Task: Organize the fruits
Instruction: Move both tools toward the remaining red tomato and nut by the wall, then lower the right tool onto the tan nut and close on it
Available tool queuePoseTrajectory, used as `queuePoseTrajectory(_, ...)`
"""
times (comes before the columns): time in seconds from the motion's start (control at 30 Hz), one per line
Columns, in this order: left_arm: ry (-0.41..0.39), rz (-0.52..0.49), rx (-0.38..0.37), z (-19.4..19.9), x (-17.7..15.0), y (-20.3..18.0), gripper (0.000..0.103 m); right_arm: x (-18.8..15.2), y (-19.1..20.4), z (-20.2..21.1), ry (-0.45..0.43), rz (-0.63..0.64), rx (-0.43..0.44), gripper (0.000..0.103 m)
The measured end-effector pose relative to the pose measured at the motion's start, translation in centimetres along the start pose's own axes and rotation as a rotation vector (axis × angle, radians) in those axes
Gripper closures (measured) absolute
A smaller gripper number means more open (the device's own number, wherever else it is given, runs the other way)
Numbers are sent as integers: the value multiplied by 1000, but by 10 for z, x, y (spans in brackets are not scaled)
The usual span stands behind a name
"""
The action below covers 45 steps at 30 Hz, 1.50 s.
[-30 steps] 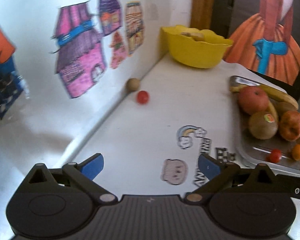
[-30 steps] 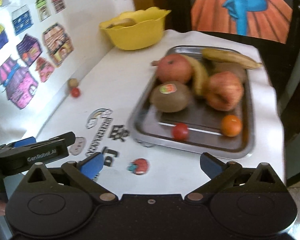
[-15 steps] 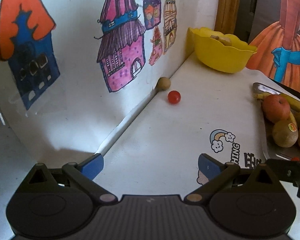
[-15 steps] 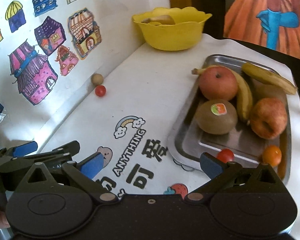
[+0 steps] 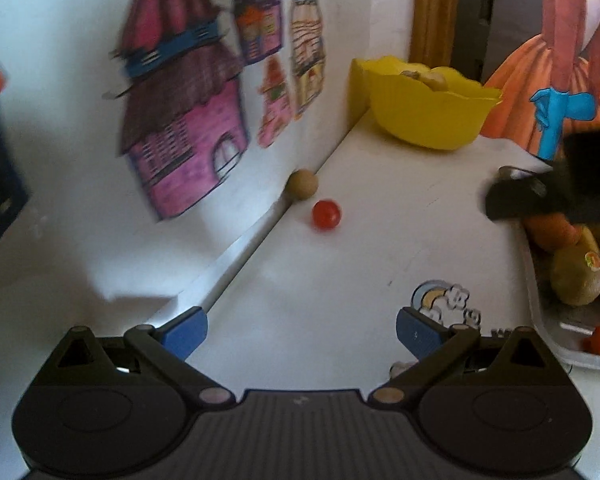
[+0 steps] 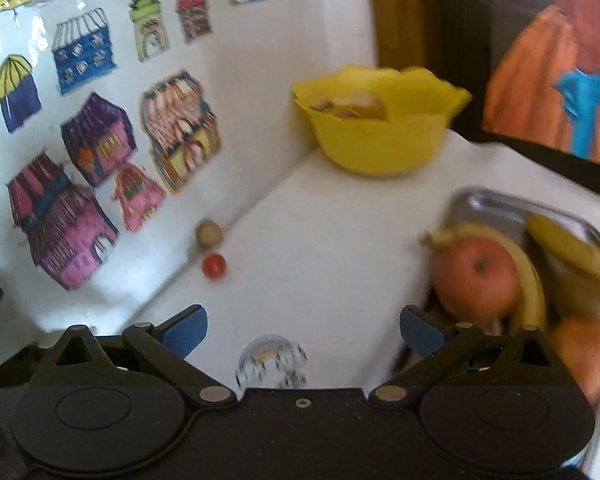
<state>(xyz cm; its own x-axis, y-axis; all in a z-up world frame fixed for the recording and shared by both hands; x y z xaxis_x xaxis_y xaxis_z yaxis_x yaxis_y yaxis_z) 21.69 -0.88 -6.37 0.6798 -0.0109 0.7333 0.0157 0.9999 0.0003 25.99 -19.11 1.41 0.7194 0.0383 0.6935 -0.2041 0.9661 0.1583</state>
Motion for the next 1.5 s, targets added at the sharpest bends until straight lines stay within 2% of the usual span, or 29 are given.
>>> queuePoseTrajectory(0.17,-33,5,0,-20,12,-12,1,29,3,-39,18,137,147,1)
queuePoseTrajectory(0.33,-34,-13,11,-39,19,-21,1,52,11,-77,54,230,233,2)
queuePoseTrajectory(0.43,-38,-24,6,-47,23,-25,1,62,17,-96,80,257,269,7)
queuePoseTrajectory(0.5,-42,-29,-9,-52,27,-28,1,64,23,-108,109,273,297,16)
queuePoseTrajectory(0.7,-33,-82,-6,-65,34,-41,2,67,38,-135,146,349,325,25)
queuePoseTrajectory(0.97,-42,-92,-16,-80,47,-61,3,76,53,-158,176,448,354,30)
queuePoseTrajectory(1.33,-53,-97,-18,-94,60,-78,6,77,55,-170,205,460,371,33)
queuePoseTrajectory(1.5,-49,-91,-22,-97,57,-81,10,72,59,-189,216,442,375,39)
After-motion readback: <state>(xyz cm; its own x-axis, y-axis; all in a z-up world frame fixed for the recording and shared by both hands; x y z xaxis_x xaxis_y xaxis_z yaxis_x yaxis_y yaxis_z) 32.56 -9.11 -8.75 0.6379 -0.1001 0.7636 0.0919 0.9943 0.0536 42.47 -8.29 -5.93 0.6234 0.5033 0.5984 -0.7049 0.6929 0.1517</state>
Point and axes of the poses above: each gripper's, at about its wrist camera, not at the fingertips, and z roughly against the way its jaws point, y to its left, x to its top, the point moved 5 cm from there along -z, roughly the way its jaws point, and after that the axes turned 2 degrees about -y, right-handed, at the moved point
